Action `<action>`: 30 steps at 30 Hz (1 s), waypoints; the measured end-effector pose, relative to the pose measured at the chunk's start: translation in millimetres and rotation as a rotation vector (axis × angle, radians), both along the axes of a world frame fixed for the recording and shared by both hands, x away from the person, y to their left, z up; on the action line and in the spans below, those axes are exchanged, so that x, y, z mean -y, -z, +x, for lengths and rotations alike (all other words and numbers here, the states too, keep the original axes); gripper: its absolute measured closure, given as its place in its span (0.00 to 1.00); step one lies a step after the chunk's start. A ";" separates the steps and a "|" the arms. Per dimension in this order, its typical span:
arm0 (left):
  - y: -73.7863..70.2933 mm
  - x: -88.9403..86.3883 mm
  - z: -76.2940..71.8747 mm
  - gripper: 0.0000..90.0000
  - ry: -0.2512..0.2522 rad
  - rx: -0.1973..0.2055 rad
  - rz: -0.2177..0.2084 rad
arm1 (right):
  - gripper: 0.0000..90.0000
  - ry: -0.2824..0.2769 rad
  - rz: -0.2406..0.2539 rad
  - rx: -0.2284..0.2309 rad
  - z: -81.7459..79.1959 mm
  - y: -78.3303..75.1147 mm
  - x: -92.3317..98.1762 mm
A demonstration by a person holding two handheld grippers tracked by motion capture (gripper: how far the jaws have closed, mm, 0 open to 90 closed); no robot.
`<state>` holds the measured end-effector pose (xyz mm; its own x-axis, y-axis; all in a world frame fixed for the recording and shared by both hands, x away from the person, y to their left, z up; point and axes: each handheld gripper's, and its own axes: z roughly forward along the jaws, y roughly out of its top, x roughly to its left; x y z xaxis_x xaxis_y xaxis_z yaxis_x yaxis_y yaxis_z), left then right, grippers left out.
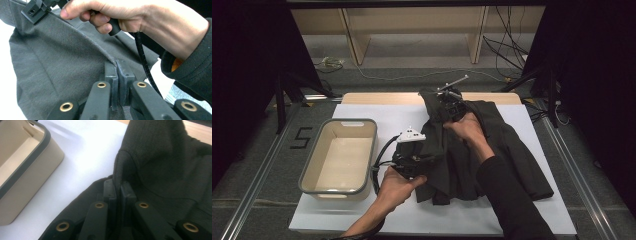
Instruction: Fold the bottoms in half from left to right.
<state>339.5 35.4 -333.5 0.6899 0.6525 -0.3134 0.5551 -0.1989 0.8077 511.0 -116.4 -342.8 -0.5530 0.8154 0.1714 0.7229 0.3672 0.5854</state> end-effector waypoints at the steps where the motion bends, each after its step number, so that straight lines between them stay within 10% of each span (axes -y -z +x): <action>1: -1.1 2.9 0.6 0.97 0.007 0.000 0.002 | 0.96 0.006 0.002 0.002 -0.2 -1.7 3.7; 19: -23.0 55.5 8.5 0.97 0.103 0.022 -0.016 | 0.96 0.069 0.002 0.036 -8.5 -26.5 68.3; 30: -27.0 99.1 18.9 0.96 0.156 -0.032 -0.061 | 0.96 0.122 0.010 0.047 -10.8 -34.1 115.1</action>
<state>358.4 -63.7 -306.5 0.7705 0.5172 -0.3727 0.5467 -0.2355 0.8035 500.3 -231.5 -308.6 -0.4571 0.8757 0.1557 0.7335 0.2722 0.6228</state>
